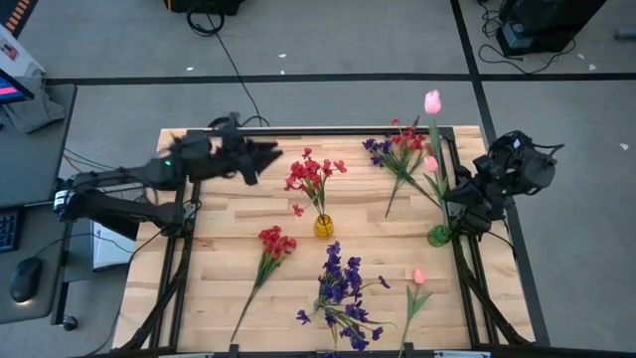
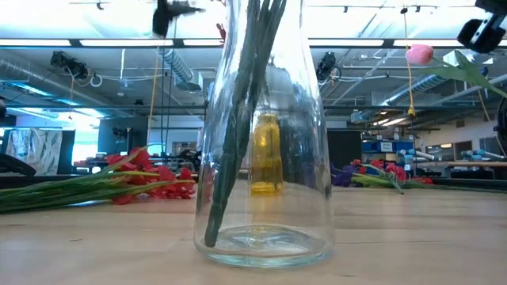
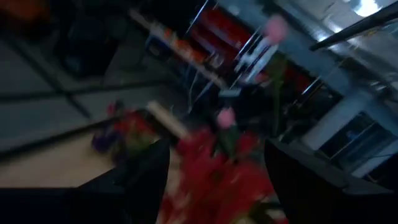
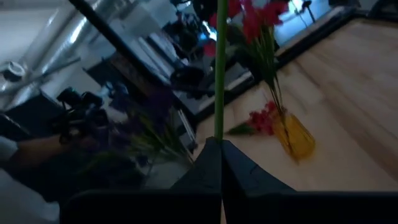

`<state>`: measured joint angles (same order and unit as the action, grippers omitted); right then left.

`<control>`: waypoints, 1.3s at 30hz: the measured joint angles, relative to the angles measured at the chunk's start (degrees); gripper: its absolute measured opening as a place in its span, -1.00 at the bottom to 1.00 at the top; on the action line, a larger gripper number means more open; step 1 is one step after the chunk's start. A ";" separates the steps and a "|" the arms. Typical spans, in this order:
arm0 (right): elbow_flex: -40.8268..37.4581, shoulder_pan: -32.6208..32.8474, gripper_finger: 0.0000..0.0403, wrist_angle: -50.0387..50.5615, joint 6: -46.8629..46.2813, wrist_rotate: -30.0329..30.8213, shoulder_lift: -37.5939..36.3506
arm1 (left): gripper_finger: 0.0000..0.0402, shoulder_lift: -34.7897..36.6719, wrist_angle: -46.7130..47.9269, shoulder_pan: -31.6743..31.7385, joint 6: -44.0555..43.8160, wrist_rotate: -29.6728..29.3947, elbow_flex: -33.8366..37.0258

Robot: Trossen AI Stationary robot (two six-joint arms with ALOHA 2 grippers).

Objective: Sort flowers into vase by color
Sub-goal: Put the bottom left pink tulip into the green vase

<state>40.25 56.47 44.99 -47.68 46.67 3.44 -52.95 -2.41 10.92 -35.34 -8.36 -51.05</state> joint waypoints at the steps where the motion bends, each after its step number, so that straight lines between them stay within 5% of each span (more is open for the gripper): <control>1: 0.00 0.00 -0.99 -1.31 0.39 0.67 0.59 | 0.31 -0.11 1.44 -0.04 1.44 0.12 -2.57; 7: 0.02 0.00 -0.99 -8.11 2.33 6.29 5.59 | 0.28 -7.30 8.47 -1.90 8.45 0.72 -19.45; 15: 0.00 0.12 -0.99 -9.90 -0.15 4.04 11.53 | 0.28 -21.68 20.53 -6.14 15.56 3.31 -36.56; 31: 0.50 1.31 -0.99 -6.51 15.48 -14.79 -3.22 | 0.28 -30.25 10.70 -16.05 9.43 -3.75 -38.35; 39: 2.12 0.28 -0.99 3.33 12.84 -26.29 -3.12 | 0.28 -41.89 -9.82 -18.69 3.04 -4.54 -38.34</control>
<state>42.37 56.75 48.32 -34.84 20.38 0.32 -94.84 -12.23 -7.78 -32.29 -12.90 -89.39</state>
